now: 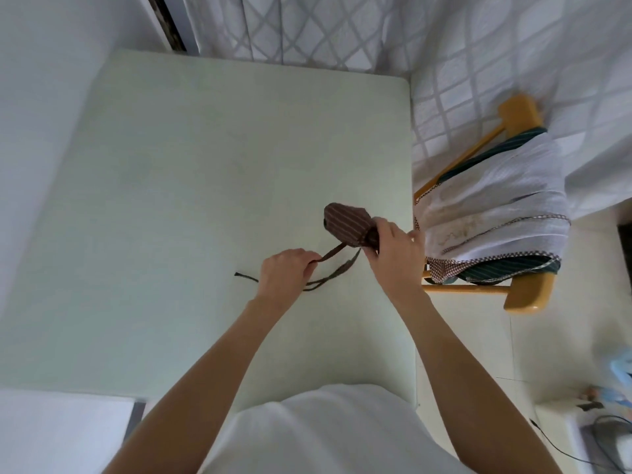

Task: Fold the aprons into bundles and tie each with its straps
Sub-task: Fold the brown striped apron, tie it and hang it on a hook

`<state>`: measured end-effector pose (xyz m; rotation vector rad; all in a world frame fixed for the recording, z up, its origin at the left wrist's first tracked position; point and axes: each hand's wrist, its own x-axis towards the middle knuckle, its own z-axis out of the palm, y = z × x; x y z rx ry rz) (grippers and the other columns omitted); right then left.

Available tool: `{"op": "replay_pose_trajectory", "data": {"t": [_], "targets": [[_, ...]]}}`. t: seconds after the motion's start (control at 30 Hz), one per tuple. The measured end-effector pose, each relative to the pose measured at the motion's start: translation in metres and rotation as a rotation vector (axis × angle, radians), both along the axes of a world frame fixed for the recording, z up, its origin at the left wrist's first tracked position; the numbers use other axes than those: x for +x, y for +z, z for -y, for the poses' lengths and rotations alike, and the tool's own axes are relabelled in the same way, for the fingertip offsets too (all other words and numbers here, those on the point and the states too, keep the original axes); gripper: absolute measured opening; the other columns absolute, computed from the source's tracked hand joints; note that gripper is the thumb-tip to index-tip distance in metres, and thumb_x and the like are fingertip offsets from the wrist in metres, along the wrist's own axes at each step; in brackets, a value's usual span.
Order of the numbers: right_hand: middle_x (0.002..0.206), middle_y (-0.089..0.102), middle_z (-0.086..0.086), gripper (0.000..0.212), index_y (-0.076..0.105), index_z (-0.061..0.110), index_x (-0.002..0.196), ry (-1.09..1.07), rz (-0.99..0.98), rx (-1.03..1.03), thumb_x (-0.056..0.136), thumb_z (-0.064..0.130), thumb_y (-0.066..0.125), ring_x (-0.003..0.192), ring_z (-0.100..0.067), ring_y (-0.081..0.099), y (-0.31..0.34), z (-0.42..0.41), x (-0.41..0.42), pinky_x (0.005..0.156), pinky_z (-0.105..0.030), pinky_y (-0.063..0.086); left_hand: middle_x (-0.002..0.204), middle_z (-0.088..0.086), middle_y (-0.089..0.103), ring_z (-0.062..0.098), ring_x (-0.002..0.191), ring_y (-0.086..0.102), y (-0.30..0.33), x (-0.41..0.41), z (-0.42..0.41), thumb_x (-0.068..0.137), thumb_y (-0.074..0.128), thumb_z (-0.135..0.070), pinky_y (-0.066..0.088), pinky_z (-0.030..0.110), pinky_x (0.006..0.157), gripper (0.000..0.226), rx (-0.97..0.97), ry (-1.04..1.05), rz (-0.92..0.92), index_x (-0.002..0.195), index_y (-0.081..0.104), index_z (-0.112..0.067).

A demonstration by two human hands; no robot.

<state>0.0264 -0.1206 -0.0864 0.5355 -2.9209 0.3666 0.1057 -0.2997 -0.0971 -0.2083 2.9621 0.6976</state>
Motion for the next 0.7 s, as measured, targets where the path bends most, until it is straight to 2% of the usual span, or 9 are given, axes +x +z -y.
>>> {"op": "replay_pose_trajectory", "data": {"t": [0.07, 0.13, 0.3, 0.4, 0.47, 0.53, 0.6, 0.63, 0.7], "targets": [[0.09, 0.07, -0.004, 0.048, 0.063, 0.012, 0.106, 0.143, -0.087, 0.128, 0.062, 0.012, 0.082, 0.072, -0.024, 0.066, -0.006, -0.006, 0.006, 0.076, -0.037, 0.041, 0.094, -0.005, 0.069, 0.017, 0.089, 0.062, 0.01, 0.003, 0.002, 0.093, 0.054, -0.027, 0.04, 0.025, 0.068, 0.02, 0.042, -0.111, -0.039, 0.107, 0.069, -0.026], [0.095, 0.07, -0.001, 0.051, 0.064, 0.016, 0.106, 0.318, -0.071, 0.146, 0.06, 0.009, 0.083, 0.076, -0.023, 0.066, -0.008, -0.015, 0.01, 0.078, -0.037, 0.033, 0.095, -0.005, 0.069, 0.015, 0.09, 0.059, 0.022, 0.002, 0.009, 0.093, 0.055, -0.028, 0.036, 0.022, 0.07, 0.02, 0.067, -0.227, -0.041, 0.107, 0.069, -0.027], [0.108, 0.068, 0.007, 0.044, 0.063, 0.023, 0.111, 0.656, 0.257, 0.081, 0.07, 0.015, 0.079, 0.094, -0.015, 0.065, 0.0, -0.026, 0.008, 0.092, -0.042, 0.037, 0.085, -0.018, 0.065, 0.001, 0.084, 0.049, 0.045, 0.002, 0.03, 0.086, 0.066, -0.027, 0.034, 0.018, 0.076, 0.012, 0.246, -0.457, 0.118, 0.095, 0.07, -0.032], [0.109, 0.067, 0.012, 0.036, 0.062, 0.022, 0.114, 0.677, 0.531, -0.216, 0.079, 0.02, 0.073, 0.095, 0.001, 0.058, 0.018, -0.023, 0.009, 0.095, -0.035, 0.039, 0.081, -0.025, 0.065, 0.003, 0.085, 0.054, 0.053, 0.004, 0.04, 0.082, 0.068, -0.028, 0.04, 0.016, 0.076, 0.012, 0.462, -0.34, 0.042, 0.093, 0.073, -0.03], [0.104, 0.068, 0.005, 0.037, 0.063, 0.013, 0.114, 0.638, 0.737, -0.523, 0.078, 0.015, 0.074, 0.094, -0.005, 0.061, 0.032, -0.018, 0.018, 0.088, -0.032, 0.048, 0.082, -0.021, 0.069, 0.003, 0.086, 0.061, 0.056, 0.004, 0.045, 0.081, 0.068, -0.023, 0.043, 0.013, 0.079, 0.015, 0.674, -0.18, -0.017, 0.094, 0.074, -0.021], [0.1, 0.069, 0.002, 0.038, 0.063, 0.012, 0.11, 0.5, 0.943, -0.807, 0.075, 0.006, 0.076, 0.094, -0.015, 0.064, 0.045, -0.011, 0.028, 0.084, -0.033, 0.053, 0.079, -0.021, 0.071, -0.002, 0.082, 0.064, 0.053, 0.002, 0.042, 0.083, 0.064, -0.006, 0.044, 0.011, 0.078, 0.015, 0.836, -0.016, -0.031, 0.095, 0.074, -0.009], [0.093, 0.071, 0.009, 0.037, 0.062, 0.016, 0.105, 0.356, 1.006, -0.97, 0.074, -0.001, 0.074, 0.091, -0.009, 0.065, 0.051, -0.003, 0.032, 0.08, -0.026, 0.053, 0.064, -0.021, 0.068, -0.007, 0.066, 0.063, 0.05, 0.002, 0.03, 0.083, 0.051, 0.017, 0.047, 0.01, 0.068, 0.031, 1.005, 0.141, -0.005, 0.08, 0.075, -0.003], [0.092, 0.071, 0.012, 0.036, 0.061, 0.015, 0.104, 0.298, 1.01, -1.027, 0.075, -0.002, 0.072, 0.092, -0.007, 0.065, 0.053, 0.001, 0.033, 0.078, -0.022, 0.051, 0.057, -0.019, 0.065, -0.007, 0.058, 0.061, 0.047, 0.003, 0.021, 0.08, 0.047, 0.023, 0.047, 0.01, 0.062, 0.043, 1.087, 0.21, 0.021, 0.069, 0.075, -0.007], [0.098, 0.07, 0.008, 0.036, 0.058, 0.011, 0.11, 0.184, 1.012, -1.156, 0.077, 0.003, 0.07, 0.098, -0.008, 0.064, 0.054, 0.009, 0.033, 0.08, -0.02, 0.05, 0.055, -0.015, 0.066, -0.005, 0.056, 0.061, 0.041, 0.007, 0.007, 0.078, 0.055, 0.016, 0.047, 0.01, 0.062, 0.034, 1.166, 0.278, 0.086, 0.075, 0.074, -0.012]]}}
